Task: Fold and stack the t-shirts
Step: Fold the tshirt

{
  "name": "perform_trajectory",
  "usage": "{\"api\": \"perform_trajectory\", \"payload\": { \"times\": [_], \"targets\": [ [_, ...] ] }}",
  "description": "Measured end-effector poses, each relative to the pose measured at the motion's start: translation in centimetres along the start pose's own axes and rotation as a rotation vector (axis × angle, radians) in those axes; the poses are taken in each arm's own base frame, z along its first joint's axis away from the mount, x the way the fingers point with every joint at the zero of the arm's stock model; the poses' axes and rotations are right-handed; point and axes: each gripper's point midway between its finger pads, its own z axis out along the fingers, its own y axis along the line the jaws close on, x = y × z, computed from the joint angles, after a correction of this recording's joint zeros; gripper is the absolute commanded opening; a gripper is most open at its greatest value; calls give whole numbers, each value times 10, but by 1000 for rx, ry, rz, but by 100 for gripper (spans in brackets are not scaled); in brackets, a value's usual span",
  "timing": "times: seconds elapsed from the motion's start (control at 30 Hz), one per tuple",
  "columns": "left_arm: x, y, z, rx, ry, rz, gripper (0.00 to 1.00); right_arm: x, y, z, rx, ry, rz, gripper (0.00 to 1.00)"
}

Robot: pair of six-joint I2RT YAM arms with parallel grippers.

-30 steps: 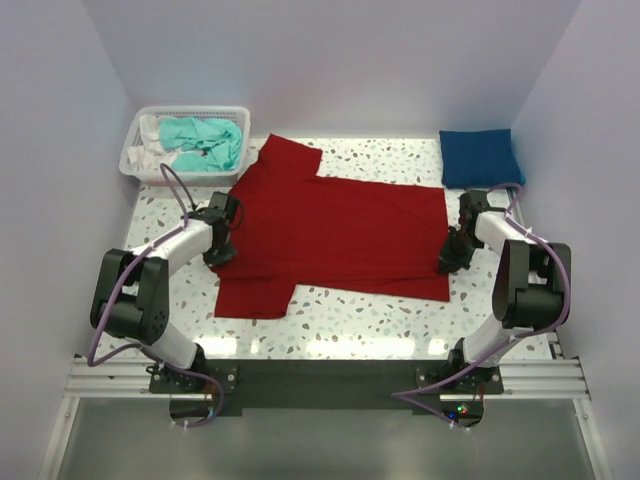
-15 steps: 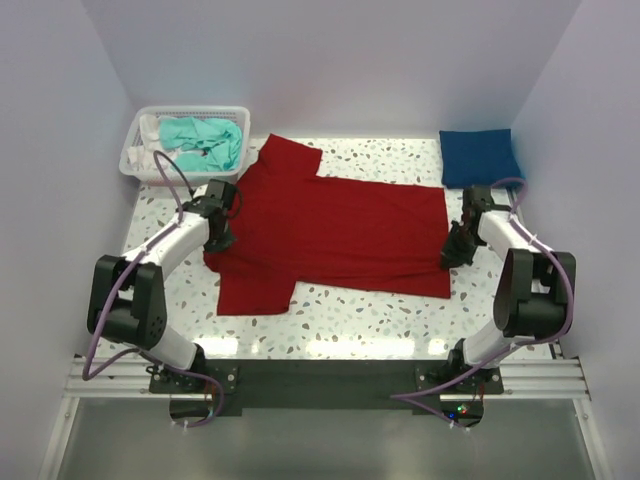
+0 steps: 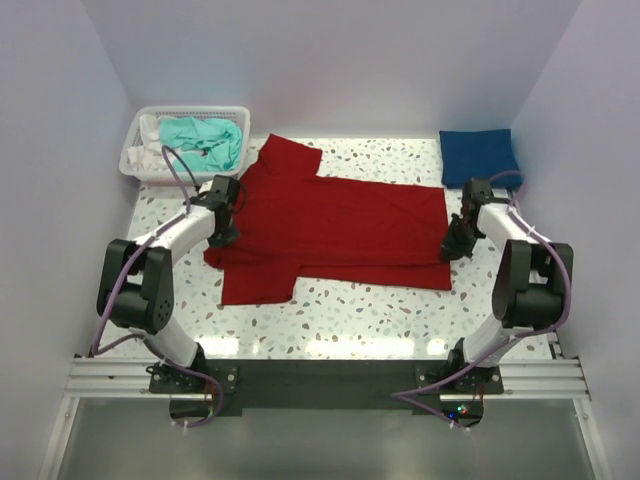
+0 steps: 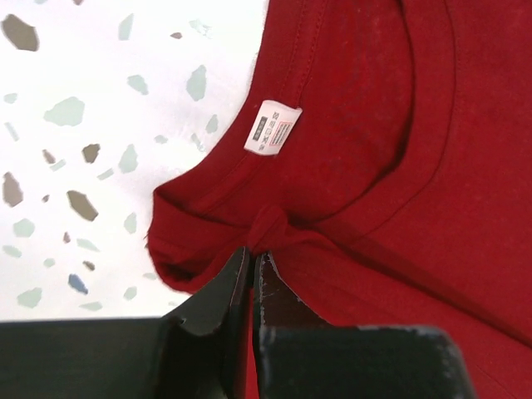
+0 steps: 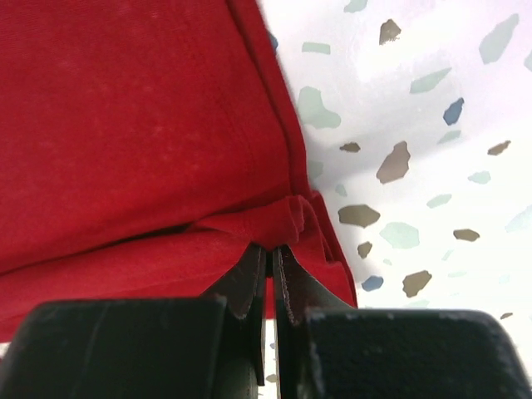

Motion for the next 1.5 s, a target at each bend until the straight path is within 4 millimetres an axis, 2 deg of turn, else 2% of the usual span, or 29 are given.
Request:
{"api": "perform_trajectory", "payload": {
  "times": [0.13, 0.23, 0.27, 0.3, 0.33, 0.43, 0.5, 0.57, 0.67, 0.77, 0.9, 1.03, 1.1, 1.2, 1.4, 1.5],
  "targets": [
    [5, -4, 17, -12, 19, 19, 6, 1, -2, 14, 18, 23, 1, 3],
    [6, -7, 25, -16, 22, 28, 13, 1, -3, 21, 29, 30, 3, 6],
    [6, -7, 27, -17, 22, 30, 18, 1, -4, 22, 31, 31, 4, 15],
    [5, -8, 28, -16, 21, 33, 21, 1, -4, 23, 34, 33, 8, 20],
    [4, -9, 28, -15, 18, 34, 30, 1, -4, 23, 34, 32, 7, 30],
    [0, -10, 26, -11, 5, 43, 41, 0, -4, 23, 35, 29, 9, 44],
    [-3, -8, 22, -9, -6, 46, 52, 0, -3, 19, 30, 21, 8, 50],
    [-7, -5, 12, -2, -29, 36, 62, -4, -1, 9, 16, -8, 6, 58],
    [-10, 4, -9, 15, -69, 19, 70, -12, 4, -14, -19, -79, -6, 68],
    [-3, 14, -32, 32, -104, 16, 71, -11, 13, -41, -60, -152, -40, 74],
    [31, 10, -49, 59, -82, 76, 71, 10, 34, -60, -110, -182, -136, 75],
    [83, 2, -50, 84, 6, 160, 66, 39, 48, -60, -137, -150, -230, 75],
    [105, 6, -48, 79, 55, 186, 63, 51, 46, -56, -131, -128, -247, 76],
    [128, 9, -46, 77, 101, 208, 59, 62, 39, -49, -114, -99, -251, 76],
    [147, 9, -38, 74, 134, 214, 55, 77, 32, -46, -125, -73, -265, 76],
    [146, 3, -36, 89, 124, 199, 44, 82, 30, -45, -130, -64, -268, 76]
  ]
}}
